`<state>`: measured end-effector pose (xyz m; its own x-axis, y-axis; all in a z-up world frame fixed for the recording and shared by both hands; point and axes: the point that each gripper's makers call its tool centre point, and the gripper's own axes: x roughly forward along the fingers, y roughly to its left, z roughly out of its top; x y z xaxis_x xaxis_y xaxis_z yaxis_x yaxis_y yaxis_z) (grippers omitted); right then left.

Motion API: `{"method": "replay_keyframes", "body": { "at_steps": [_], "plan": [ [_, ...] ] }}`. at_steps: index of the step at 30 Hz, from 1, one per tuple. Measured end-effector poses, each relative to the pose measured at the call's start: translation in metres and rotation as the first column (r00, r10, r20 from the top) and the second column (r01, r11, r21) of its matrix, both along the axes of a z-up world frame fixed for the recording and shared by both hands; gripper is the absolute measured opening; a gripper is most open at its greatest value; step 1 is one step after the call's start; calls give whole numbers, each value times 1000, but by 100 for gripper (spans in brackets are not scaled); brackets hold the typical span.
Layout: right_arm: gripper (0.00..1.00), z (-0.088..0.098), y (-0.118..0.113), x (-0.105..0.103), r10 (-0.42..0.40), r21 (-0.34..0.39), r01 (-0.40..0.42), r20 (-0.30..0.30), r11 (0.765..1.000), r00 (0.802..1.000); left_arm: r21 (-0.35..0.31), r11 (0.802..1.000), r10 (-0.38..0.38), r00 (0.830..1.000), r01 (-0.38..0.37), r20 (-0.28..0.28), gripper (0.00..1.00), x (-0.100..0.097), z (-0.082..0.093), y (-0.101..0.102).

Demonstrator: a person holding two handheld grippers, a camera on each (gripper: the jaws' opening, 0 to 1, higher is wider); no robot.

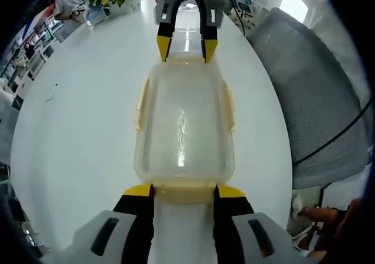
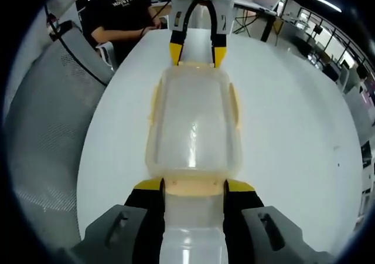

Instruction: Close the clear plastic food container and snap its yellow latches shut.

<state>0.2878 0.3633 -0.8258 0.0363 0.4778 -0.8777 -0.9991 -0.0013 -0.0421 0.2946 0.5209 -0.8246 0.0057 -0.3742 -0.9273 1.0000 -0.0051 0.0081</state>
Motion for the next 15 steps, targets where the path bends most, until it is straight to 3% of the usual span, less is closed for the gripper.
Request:
{"method": "replay_keyframes", "body": {
  "at_steps": [15],
  "plan": [
    [35,22,-3,1,9,12,-9,26,1000,1000,-6,1000,10,1000,-10,22,34,-1,24,-4]
  ]
}}
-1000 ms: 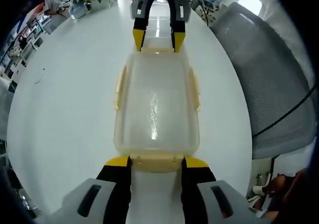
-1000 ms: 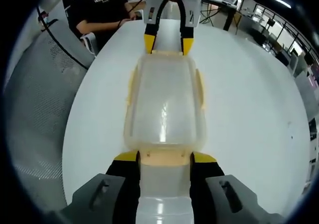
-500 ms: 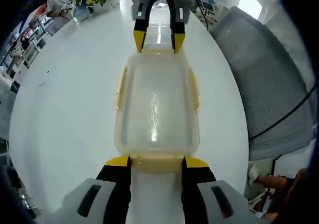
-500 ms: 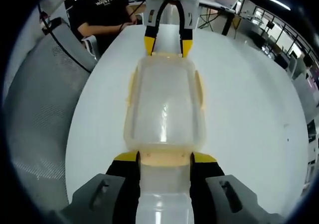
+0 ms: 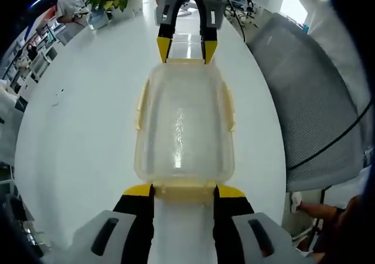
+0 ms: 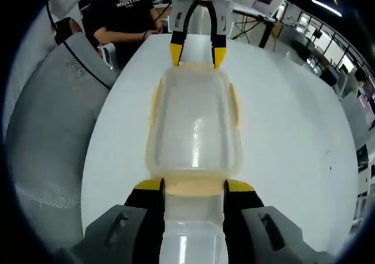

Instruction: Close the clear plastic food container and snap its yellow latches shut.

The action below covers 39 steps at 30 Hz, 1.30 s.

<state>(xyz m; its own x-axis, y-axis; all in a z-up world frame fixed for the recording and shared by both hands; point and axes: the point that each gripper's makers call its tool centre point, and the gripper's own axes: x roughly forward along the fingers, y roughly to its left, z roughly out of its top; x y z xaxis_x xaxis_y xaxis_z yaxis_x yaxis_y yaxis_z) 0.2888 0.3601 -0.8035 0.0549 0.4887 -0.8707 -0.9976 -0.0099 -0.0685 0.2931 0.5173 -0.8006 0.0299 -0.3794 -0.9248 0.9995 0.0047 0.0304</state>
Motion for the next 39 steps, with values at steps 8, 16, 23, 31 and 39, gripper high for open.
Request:
{"method": "replay_keyframes", "body": {
  "at_steps": [8,16,23,31,39],
  "plan": [
    [35,11,-4,-4,8,4,-8,15,1000,1000,2,1000,8,1000,-8,12,34,-5,11,-4],
    [35,16,-11,-8,10,-2,-10,17,1000,1000,6,1000,5,1000,-5,20,34,-9,15,-11],
    [35,20,-17,-10,7,-3,-7,13,1000,1000,3,1000,4,1000,-4,17,34,-11,20,-19],
    [35,27,-30,-10,3,-4,-3,15,1000,1000,0,1000,2,1000,-2,17,34,-11,28,-30],
    [35,36,-53,-11,-6,-7,6,19,1000,1000,-9,1000,-7,1000,7,20,34,-10,33,-52]
  ]
}}
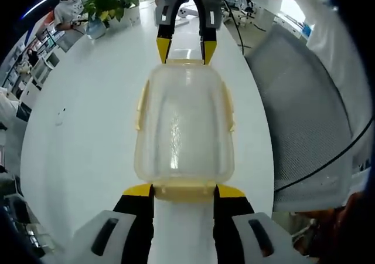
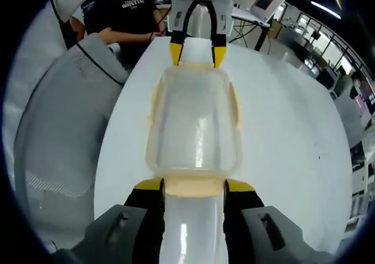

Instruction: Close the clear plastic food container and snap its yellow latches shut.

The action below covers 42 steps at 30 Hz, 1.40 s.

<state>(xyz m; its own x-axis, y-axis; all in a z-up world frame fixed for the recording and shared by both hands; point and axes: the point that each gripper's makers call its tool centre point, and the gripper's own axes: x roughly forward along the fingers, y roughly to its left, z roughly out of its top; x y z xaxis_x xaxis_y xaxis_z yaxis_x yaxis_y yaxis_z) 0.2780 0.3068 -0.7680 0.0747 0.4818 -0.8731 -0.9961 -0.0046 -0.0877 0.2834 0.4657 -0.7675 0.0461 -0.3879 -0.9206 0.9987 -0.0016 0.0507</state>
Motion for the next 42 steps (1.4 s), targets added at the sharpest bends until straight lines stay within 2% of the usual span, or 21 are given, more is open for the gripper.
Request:
{"method": "replay_keyframes", "body": {
  "at_steps": [18,42],
  "plan": [
    [35,3,-69,-5,-36,-45,36,3,998,999,-30,999,-21,1000,21,-12,34,0,-1,-72],
    [35,-5,-141,-5,-41,-64,40,-4,997,999,-40,999,-17,999,15,-32,35,-3,-8,-141]
  ]
}}
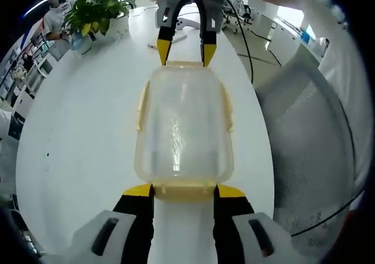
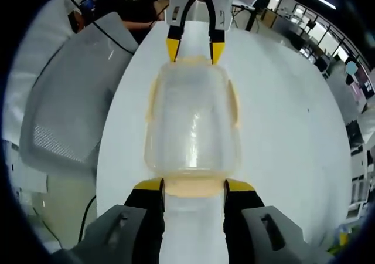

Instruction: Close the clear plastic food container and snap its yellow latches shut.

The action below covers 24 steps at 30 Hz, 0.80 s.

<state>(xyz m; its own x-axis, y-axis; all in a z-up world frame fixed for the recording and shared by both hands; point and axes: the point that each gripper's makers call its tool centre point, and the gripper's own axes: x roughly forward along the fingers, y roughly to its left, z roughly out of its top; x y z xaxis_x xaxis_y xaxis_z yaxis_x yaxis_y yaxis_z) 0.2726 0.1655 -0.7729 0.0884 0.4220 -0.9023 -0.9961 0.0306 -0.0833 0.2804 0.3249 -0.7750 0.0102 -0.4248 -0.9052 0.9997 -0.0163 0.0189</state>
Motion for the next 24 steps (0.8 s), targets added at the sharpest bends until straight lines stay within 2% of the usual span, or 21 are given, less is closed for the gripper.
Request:
{"method": "replay_keyframes", "body": {
  "at_steps": [16,24],
  "plan": [
    [35,-6,-36,2,2,-12,-2,-8,1000,1000,29,1000,0,1000,0,-7,35,0,-3,-36],
    [35,-8,-46,5,-6,-5,6,-12,1000,1000,53,998,-15,1000,15,-3,35,5,-6,-45]
  ]
}}
